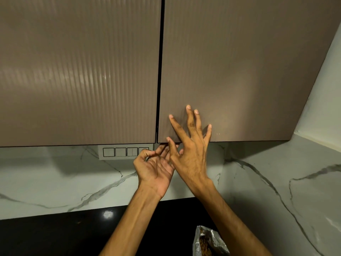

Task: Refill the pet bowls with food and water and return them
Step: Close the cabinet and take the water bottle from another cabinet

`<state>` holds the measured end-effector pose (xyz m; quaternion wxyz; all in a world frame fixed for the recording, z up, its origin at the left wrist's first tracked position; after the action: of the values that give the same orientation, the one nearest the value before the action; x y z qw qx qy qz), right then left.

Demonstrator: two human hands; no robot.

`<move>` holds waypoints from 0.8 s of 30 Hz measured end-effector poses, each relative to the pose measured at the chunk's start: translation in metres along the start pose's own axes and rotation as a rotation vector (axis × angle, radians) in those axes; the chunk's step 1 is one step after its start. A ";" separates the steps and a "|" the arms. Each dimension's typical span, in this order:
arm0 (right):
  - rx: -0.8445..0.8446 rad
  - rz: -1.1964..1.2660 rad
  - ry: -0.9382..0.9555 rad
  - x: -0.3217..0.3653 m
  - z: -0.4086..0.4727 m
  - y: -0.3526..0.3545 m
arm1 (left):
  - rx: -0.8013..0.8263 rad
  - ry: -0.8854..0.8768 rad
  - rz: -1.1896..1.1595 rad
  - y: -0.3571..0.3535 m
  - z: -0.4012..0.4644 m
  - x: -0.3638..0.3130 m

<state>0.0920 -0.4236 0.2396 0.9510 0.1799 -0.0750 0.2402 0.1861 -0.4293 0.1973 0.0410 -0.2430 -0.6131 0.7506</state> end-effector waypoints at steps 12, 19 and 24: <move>-0.061 0.190 -0.004 0.015 -0.008 0.008 | -0.178 -0.205 0.078 0.025 -0.003 -0.040; -0.067 0.208 -0.002 0.033 -0.012 0.010 | -0.170 -0.256 0.108 0.023 -0.015 -0.060; -0.051 0.208 -0.025 0.046 -0.017 0.021 | -0.206 -0.235 0.156 0.022 -0.027 -0.058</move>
<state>0.1236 -0.3802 0.2406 0.9241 0.1498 -0.1111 0.3334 0.2532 -0.4310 0.1917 -0.1144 -0.2035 -0.6666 0.7080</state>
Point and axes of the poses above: each hand's wrist, its own z-axis towards the middle knuckle, its own y-axis out of the back of the hand, x = y × z, the point moved 5 cm from there along z, towards the middle knuckle, and after that the axes turned 5 degrees about z, right-handed, at the moved point
